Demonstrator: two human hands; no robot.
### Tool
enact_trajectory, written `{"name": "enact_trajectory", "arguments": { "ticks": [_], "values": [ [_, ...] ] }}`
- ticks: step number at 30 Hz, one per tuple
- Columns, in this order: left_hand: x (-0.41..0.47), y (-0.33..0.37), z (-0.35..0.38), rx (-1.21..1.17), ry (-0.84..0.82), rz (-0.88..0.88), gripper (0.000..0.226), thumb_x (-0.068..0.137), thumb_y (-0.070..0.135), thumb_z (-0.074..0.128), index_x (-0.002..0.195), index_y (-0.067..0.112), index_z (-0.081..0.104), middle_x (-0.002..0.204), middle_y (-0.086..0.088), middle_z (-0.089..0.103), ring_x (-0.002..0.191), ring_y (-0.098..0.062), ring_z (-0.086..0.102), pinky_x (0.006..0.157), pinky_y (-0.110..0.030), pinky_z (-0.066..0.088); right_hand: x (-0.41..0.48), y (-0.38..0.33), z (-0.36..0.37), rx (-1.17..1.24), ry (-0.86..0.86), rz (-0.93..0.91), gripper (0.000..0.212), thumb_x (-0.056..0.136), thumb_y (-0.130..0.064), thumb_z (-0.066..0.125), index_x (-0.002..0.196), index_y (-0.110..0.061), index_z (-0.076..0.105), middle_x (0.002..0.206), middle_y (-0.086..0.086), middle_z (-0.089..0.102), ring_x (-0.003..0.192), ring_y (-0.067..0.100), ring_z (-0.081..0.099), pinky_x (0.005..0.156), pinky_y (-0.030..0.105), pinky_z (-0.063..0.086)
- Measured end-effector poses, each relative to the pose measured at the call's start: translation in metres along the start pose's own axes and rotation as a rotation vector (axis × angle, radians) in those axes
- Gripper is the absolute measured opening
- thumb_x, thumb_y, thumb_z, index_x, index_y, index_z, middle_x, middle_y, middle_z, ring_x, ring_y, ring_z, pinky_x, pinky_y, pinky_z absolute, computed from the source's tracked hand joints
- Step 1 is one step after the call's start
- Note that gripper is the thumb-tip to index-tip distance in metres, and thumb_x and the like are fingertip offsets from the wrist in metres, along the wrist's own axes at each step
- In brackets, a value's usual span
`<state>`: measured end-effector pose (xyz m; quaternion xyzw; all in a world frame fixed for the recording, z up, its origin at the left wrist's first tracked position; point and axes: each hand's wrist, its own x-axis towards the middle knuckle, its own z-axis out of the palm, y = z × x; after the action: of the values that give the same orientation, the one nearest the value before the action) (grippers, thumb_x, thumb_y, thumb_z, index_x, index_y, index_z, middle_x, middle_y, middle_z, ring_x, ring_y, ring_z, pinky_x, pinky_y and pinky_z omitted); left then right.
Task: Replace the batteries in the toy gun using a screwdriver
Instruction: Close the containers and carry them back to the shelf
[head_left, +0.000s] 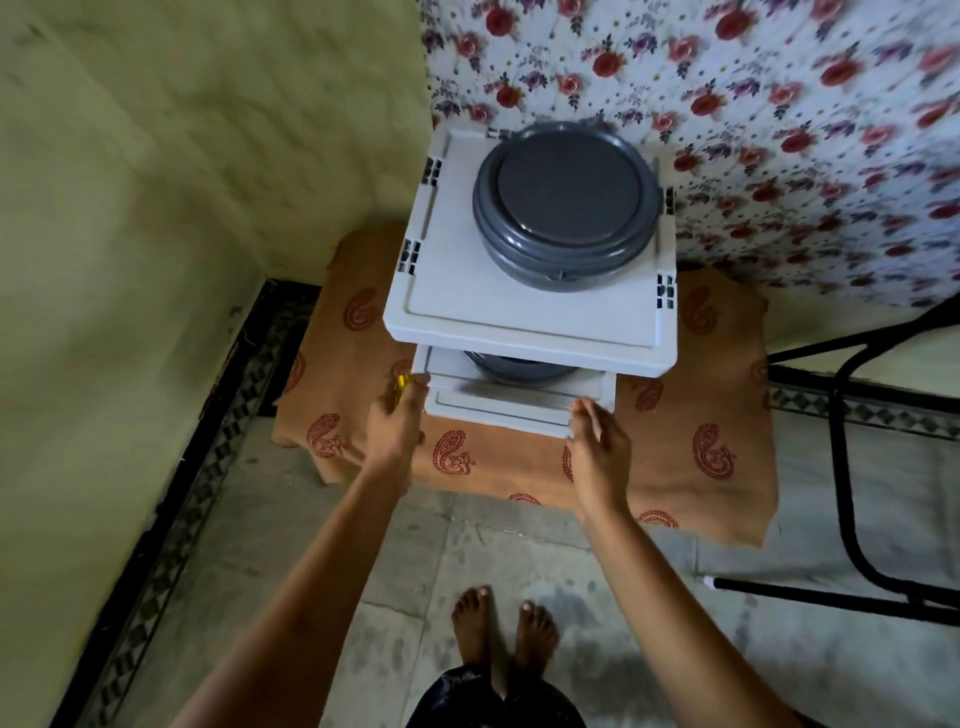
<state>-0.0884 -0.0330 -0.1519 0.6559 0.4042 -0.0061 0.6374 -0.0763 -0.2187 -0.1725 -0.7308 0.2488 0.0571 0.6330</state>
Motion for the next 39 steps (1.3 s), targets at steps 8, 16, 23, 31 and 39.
{"name": "enact_trajectory", "arguments": {
  "ticks": [8, 16, 23, 31, 39],
  "values": [
    [-0.067, 0.066, -0.053, -0.034, 0.084, 0.232, 0.034, 0.094, 0.036, 0.049, 0.119, 0.015, 0.056, 0.111, -0.007, 0.062, 0.102, -0.023, 0.058, 0.091, -0.038, 0.046, -0.078, -0.081, -0.016, 0.010, -0.142, -0.203, 0.011, 0.089, -0.015, 0.059, 0.097, -0.014, 0.067, 0.097, 0.001, 0.070, 0.089, 0.007, 0.064, 0.077, 0.012, 0.048],
    [-0.065, 0.166, -0.043, 0.199, 0.207, 0.832, 0.015, 0.080, 0.010, 0.070, 0.090, 0.015, 0.059, 0.077, 0.001, 0.067, 0.070, -0.019, 0.064, 0.064, -0.033, 0.052, -0.040, -0.169, -0.015, -0.468, -0.057, -0.734, 0.038, 0.084, -0.028, 0.053, 0.113, -0.007, 0.065, 0.112, 0.009, 0.068, 0.104, 0.025, 0.065, 0.087, 0.030, 0.050],
    [-0.017, 0.153, -0.011, 0.394, 0.166, 0.820, 0.024, 0.069, -0.008, 0.069, 0.078, 0.008, 0.053, 0.082, -0.003, 0.050, 0.069, -0.028, 0.053, 0.064, -0.040, 0.049, -0.004, -0.174, -0.011, -1.170, -0.137, -0.931, 0.079, 0.082, -0.056, 0.017, 0.145, -0.010, 0.029, 0.153, 0.012, 0.027, 0.141, 0.028, 0.027, 0.112, 0.036, 0.013],
    [0.014, 0.139, 0.013, 0.715, 0.029, 0.817, 0.024, 0.073, -0.008, 0.058, 0.085, 0.012, 0.051, 0.087, -0.005, 0.046, 0.062, -0.020, 0.045, 0.056, -0.029, 0.034, 0.012, -0.149, -0.010, -1.265, -0.111, -0.865, 0.068, 0.084, -0.048, 0.034, 0.138, -0.008, 0.044, 0.142, 0.014, 0.045, 0.131, 0.028, 0.045, 0.110, 0.031, 0.021],
    [0.019, 0.143, 0.011, 1.032, 0.001, 0.792, 0.020, 0.087, 0.012, 0.054, 0.106, 0.005, 0.052, 0.098, -0.014, 0.056, 0.084, -0.033, 0.058, 0.057, -0.033, 0.037, 0.012, -0.140, -0.007, -1.184, -0.099, -0.859, 0.066, 0.087, -0.044, 0.036, 0.144, -0.011, 0.031, 0.151, 0.011, 0.033, 0.139, 0.020, 0.019, 0.113, 0.027, 0.008]
  ]
}}
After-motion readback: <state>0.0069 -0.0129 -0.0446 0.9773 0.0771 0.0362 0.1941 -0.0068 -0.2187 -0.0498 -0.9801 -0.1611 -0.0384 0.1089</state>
